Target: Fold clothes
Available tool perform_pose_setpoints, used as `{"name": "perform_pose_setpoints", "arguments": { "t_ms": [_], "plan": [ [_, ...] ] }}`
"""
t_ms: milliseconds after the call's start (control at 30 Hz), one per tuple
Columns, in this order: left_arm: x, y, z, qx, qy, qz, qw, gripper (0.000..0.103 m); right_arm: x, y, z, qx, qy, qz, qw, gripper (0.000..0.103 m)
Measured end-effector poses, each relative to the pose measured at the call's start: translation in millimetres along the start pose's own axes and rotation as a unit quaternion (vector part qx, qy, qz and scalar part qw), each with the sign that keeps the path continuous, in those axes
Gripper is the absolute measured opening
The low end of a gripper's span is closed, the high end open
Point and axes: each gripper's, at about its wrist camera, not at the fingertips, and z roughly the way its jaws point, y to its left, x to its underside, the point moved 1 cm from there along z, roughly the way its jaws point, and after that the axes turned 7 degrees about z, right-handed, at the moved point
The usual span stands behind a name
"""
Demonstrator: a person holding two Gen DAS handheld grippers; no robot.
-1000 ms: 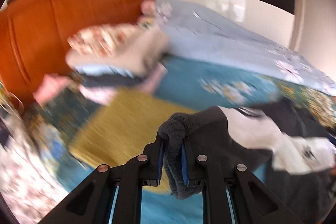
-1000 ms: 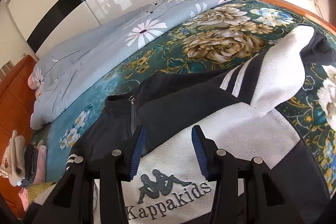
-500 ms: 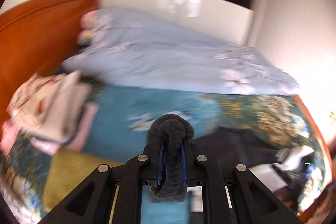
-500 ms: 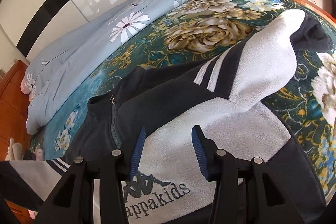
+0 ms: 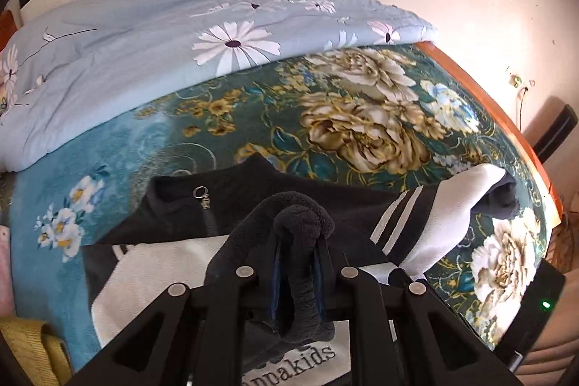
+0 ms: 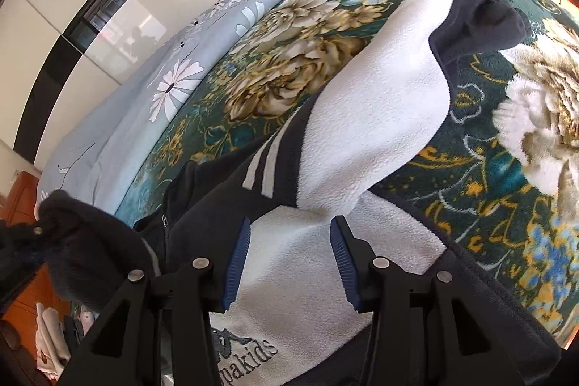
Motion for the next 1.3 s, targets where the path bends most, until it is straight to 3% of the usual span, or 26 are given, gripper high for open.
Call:
{"name": "perform_pose_setpoints", "arguments": {
  "t_ms": [200, 367, 400, 433, 467, 500, 533, 733, 933, 1100, 1167, 1300],
  "plan": [
    [-4, -15, 61, 0.025, 0.047, -0.013, 0.9985, 0.019, -9, -14, 3, 0.004, 0.002, 0.021, 1.000, 0.047],
    [2, 0, 66, 0.084, 0.053, -0.051, 0.9937, 0.024, -12, -19, 4, 0.003, 0.004, 0.026, 1.000, 0.047],
    [4, 3, 63, 0.094, 0.052, -0.052, 0.9928, 0.030, -13, -20, 5, 0.002, 0.005, 0.026, 1.000, 0.047],
    [6, 6, 60, 0.104, 0.050, -0.055, 0.9918, 0.049, -13, -20, 5, 0.002, 0.005, 0.027, 1.000, 0.047],
    [8, 10, 55, 0.116, 0.043, -0.060, 0.9905, 0.062, -13, -20, 4, 0.003, 0.005, 0.027, 1.000, 0.047],
    [9, 12, 49, 0.124, 0.033, -0.065, 0.9896, 0.071, -13, -21, 4, 0.004, 0.004, 0.027, 1.000, 0.047],
    [9, 14, 46, 0.123, 0.027, -0.065, 0.9899, 0.071, -13, -21, 4, 0.005, 0.003, 0.026, 1.000, 0.047],
    [17, 35, 7, 0.091, -0.025, -0.079, 0.9924, 0.071, -13, -23, 2, 0.006, -0.003, 0.023, 1.000, 0.047],
    [87, 99, -4, -0.001, -0.030, -0.117, 0.9926, 0.071, -6, 4, -9, -0.035, -0.025, -0.047, 0.998, 0.047],
    [145, 151, -6, -0.067, -0.023, -0.154, 0.9855, 0.071, 18, 33, 5, -0.059, 0.034, -0.119, 0.991, 0.047],
    [164, 163, 2, -0.078, -0.013, -0.168, 0.9827, 0.071, 21, 34, 14, -0.078, 0.058, -0.121, 0.988, 0.047],
    [190, 167, 9, -0.105, -0.020, -0.169, 0.9797, 0.072, 15, 25, 27, -0.099, 0.062, -0.107, 0.987, 0.047]
  ]
}}
